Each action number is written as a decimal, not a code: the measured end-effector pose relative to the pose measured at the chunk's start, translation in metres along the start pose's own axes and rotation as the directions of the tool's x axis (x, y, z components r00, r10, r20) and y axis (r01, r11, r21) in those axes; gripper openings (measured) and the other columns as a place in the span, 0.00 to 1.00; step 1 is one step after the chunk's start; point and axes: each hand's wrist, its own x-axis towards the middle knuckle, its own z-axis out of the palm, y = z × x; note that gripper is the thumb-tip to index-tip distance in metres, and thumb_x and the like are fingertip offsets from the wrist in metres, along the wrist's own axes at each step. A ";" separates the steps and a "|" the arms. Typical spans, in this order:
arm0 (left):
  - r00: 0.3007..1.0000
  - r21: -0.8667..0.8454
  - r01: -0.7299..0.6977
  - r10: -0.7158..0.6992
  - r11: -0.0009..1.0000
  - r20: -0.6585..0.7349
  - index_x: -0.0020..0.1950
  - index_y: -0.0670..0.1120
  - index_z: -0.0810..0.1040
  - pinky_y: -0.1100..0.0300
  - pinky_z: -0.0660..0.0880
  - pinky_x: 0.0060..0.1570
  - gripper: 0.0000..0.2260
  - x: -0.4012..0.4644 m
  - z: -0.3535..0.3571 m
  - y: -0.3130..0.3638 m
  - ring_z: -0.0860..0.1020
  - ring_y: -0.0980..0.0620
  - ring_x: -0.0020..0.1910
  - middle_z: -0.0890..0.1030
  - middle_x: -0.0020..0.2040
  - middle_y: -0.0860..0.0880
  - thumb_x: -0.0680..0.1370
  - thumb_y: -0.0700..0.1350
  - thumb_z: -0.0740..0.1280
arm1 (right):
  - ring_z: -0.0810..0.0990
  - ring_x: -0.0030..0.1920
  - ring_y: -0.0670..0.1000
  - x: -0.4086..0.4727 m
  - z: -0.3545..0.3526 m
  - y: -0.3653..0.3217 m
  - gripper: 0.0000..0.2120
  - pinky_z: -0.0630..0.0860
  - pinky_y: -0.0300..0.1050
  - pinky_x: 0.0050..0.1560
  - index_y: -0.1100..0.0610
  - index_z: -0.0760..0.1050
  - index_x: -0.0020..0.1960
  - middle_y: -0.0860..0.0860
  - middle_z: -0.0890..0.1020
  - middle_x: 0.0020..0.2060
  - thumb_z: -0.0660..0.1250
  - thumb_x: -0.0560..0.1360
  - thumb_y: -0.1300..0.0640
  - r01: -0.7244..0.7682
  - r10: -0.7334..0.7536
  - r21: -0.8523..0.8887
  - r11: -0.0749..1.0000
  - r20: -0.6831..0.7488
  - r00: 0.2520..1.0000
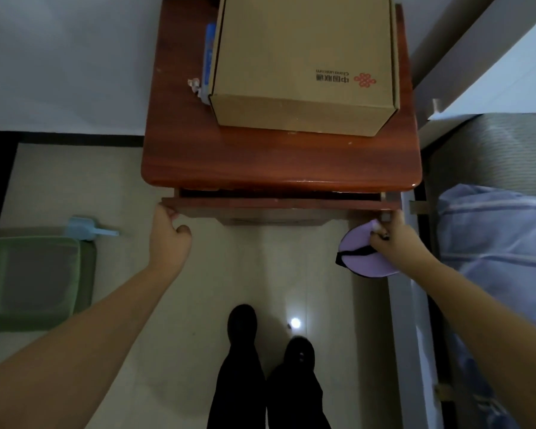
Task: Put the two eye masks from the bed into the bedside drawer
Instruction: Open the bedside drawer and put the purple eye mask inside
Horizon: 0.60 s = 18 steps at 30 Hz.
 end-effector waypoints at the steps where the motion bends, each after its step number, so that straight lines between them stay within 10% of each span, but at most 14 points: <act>1: 1.000 -0.006 0.015 -0.015 1.000 0.010 0.59 0.40 0.66 0.46 0.72 0.57 0.17 -0.009 -0.002 -0.005 0.73 0.46 0.63 0.75 0.60 0.39 0.72 0.29 0.57 | 0.74 0.33 0.53 -0.007 0.003 0.006 0.15 0.67 0.45 0.31 0.59 0.61 0.58 0.54 0.75 0.34 0.63 0.76 0.57 -0.020 0.020 0.004 1.000 0.014 1.000; 10: 0.987 -0.079 0.144 -0.138 0.986 0.082 0.61 0.45 0.64 0.68 0.70 0.33 0.20 -0.064 0.002 -0.057 0.74 0.49 0.60 0.74 0.58 0.48 0.74 0.28 0.56 | 0.74 0.36 0.41 -0.051 0.047 0.052 0.20 0.67 0.34 0.34 0.58 0.62 0.65 0.43 0.75 0.35 0.63 0.75 0.60 -0.050 0.048 0.022 0.999 0.059 0.997; 18: 0.920 -0.385 0.392 -0.346 0.836 0.186 0.60 0.46 0.67 0.58 0.72 0.56 0.17 -0.060 0.009 -0.055 0.74 0.50 0.57 0.75 0.54 0.50 0.75 0.30 0.58 | 0.77 0.45 0.53 -0.063 0.052 0.035 0.14 0.72 0.46 0.44 0.58 0.67 0.62 0.53 0.77 0.45 0.59 0.78 0.55 -0.228 0.187 0.204 0.952 0.201 0.961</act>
